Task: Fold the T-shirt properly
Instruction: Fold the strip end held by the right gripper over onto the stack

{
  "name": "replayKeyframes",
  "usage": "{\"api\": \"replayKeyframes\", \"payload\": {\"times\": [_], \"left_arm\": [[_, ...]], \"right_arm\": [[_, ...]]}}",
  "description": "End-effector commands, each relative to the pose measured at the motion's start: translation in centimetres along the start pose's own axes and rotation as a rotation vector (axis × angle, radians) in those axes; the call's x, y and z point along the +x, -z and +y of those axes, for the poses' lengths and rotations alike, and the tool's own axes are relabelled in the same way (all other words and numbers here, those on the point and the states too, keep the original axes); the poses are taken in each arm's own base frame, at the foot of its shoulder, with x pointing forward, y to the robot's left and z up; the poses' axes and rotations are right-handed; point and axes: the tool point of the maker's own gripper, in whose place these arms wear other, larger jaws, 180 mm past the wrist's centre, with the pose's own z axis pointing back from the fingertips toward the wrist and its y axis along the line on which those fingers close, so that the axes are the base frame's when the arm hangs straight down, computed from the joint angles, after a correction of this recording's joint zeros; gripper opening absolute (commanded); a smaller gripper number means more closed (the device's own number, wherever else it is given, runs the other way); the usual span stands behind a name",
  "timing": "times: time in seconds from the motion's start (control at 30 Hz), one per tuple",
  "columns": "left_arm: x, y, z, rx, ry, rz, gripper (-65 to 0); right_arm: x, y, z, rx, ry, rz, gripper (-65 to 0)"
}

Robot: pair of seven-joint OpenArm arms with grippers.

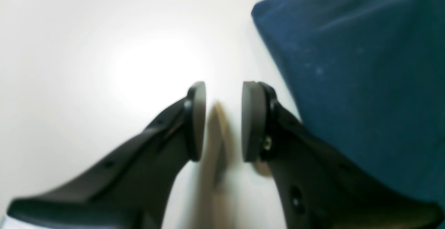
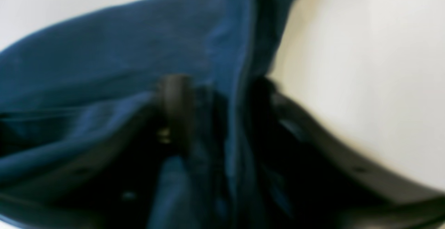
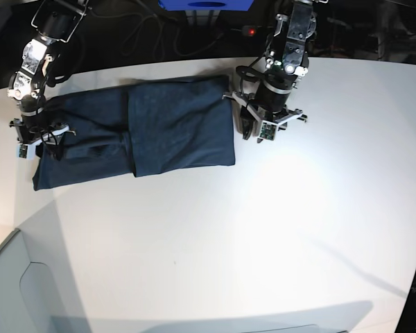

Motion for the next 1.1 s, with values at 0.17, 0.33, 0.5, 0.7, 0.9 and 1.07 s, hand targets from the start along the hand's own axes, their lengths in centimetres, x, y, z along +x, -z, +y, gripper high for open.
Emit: {"api": "replayKeyframes", "payload": {"times": [0.17,0.33,0.5,0.7,0.9,1.07], "left_arm": [[2.5,0.7,-0.7,-0.047,-0.146,-0.071,-47.8],[2.5,1.5,-1.0,-0.062,-0.2,-0.065,-47.8],[2.4,2.1,-2.2,-0.097,-0.178,-0.054,-47.8],[2.6,2.1,-2.7,-0.109,-0.172,-0.057,-47.8],[2.5,2.1,-2.5,-0.106,-0.171,-0.057,-47.8],[2.5,2.1,-2.4,-0.102,-0.171,-0.056,-47.8]], "right_arm": [[-1.7,-0.1,-0.1,-0.005,-0.042,0.092,-64.2],[1.9,-0.9,0.2,-0.011,-0.094,0.002,-65.0],[5.9,-2.7,3.2,0.025,-0.176,-0.114,-65.0],[8.5,-4.8,10.4,0.182,-0.314,-0.203,-65.0],[8.4,-7.3,17.2,0.348,-0.389,-0.241,-65.0],[6.6,-8.4,23.0,0.509,-0.414,-0.228,-65.0]]}}
